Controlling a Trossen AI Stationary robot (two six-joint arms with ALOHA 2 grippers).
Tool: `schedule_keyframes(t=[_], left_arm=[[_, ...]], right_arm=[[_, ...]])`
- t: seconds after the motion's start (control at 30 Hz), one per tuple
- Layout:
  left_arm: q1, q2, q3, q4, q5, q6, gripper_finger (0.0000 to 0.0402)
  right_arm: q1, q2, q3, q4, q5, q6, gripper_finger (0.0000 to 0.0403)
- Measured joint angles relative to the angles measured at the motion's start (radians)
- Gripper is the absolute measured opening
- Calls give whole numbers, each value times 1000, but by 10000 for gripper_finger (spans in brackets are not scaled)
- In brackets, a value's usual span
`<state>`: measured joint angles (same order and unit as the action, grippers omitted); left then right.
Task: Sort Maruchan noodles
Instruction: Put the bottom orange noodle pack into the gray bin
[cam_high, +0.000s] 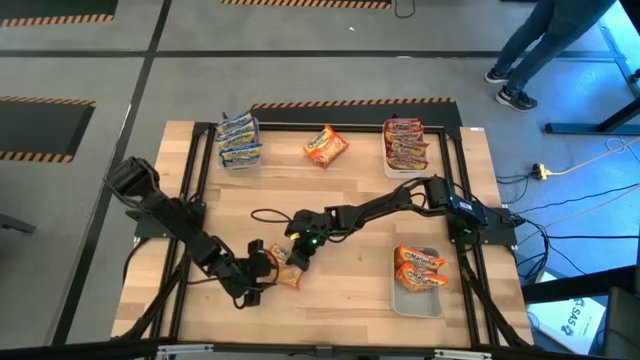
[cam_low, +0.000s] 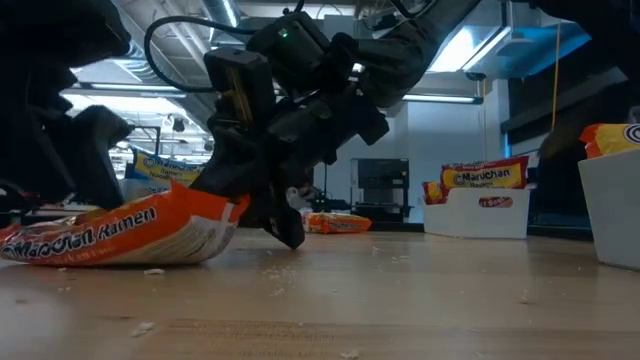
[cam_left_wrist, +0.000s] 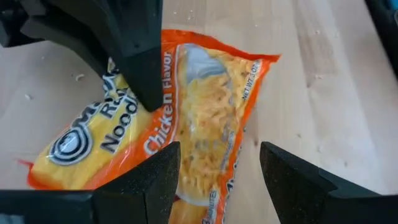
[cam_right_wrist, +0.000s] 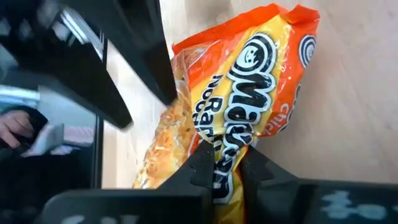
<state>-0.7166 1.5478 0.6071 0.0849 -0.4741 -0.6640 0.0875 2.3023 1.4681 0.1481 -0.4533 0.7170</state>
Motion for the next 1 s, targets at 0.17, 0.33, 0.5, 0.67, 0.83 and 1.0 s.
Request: schedule_keyframes(t=[0.17, 0.33, 0.5, 0.67, 0.83, 1.0], left_arm=[[0, -73, 0, -56, 13, -7, 215], [0, -152, 0, -118, 25, -41, 215], [0, -213, 0, -155, 21, -63, 215], [2, -252, 2, -155, 12, -63, 215], [15, -255, 2, -156, 8, -63, 215], [19, -255, 2, -153, 13, -66, 215]], right_arm=[[19, -27, 10, -57, 36, -86, 23], [60, -101, 20, -187, 162, -203, 8], [112, -138, 21, -298, 268, -277, 9], [171, -186, 22, -382, 373, -316, 8], [223, -252, 22, -465, 480, -307, 6], [281, -327, 23, -575, 592, -314, 6]])
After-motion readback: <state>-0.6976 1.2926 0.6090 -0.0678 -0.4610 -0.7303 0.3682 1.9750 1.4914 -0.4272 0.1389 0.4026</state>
